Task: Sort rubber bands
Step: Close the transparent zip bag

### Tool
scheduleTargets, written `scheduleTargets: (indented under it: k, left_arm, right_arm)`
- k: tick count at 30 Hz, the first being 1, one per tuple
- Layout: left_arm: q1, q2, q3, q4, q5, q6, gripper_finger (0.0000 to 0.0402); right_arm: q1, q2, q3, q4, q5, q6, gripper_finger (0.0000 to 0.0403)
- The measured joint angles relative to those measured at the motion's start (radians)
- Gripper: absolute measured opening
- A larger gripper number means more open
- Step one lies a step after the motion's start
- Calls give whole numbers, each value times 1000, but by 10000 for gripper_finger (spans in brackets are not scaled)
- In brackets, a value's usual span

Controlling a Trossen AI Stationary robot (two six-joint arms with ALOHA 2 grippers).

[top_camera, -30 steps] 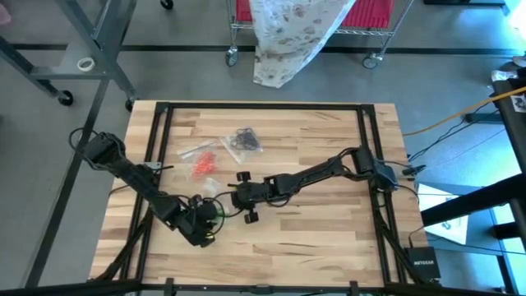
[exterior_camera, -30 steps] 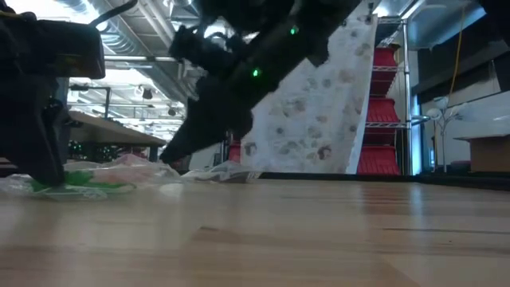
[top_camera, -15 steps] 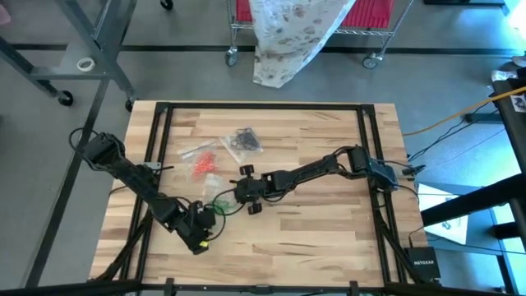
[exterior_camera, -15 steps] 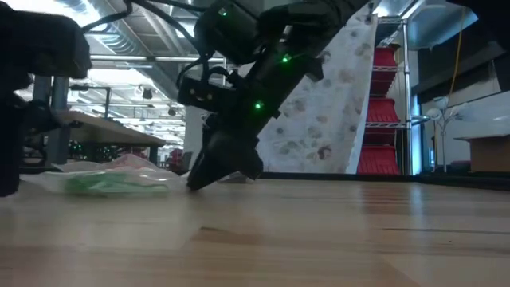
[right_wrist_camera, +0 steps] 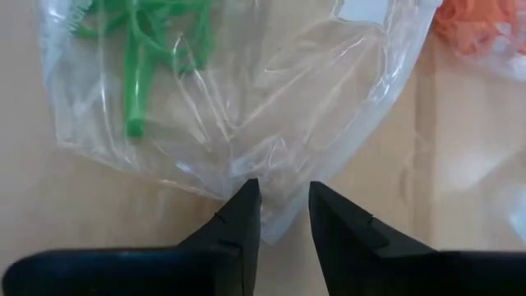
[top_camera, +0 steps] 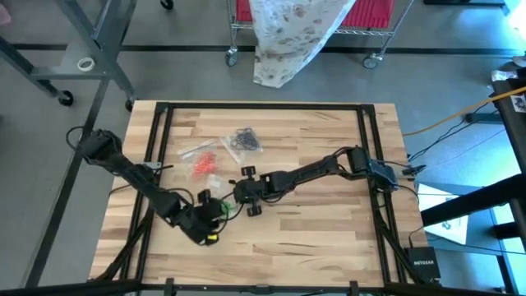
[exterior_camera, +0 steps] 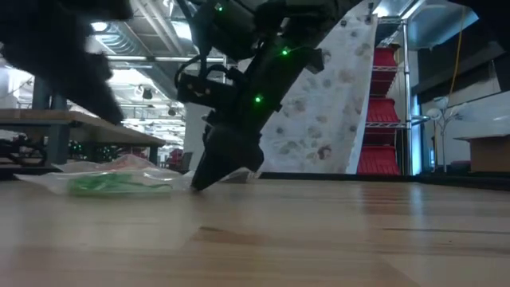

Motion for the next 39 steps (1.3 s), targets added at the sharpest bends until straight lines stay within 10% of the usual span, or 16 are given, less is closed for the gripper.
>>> scheduleTargets:
  k: [14,29,39]
  left_arm:
    - [125,193,-19,129,252,154,98]
    - [113,184,-17,99,262,129,98]
    - [71,-4,97,-158,264,42,98]
  right_arm:
    - [-3,0,6,-28,1,6,98]
    - [-2,-11,10,-196,81,-93,98]
    - [-3,-124,2,-176,-14,161,98]
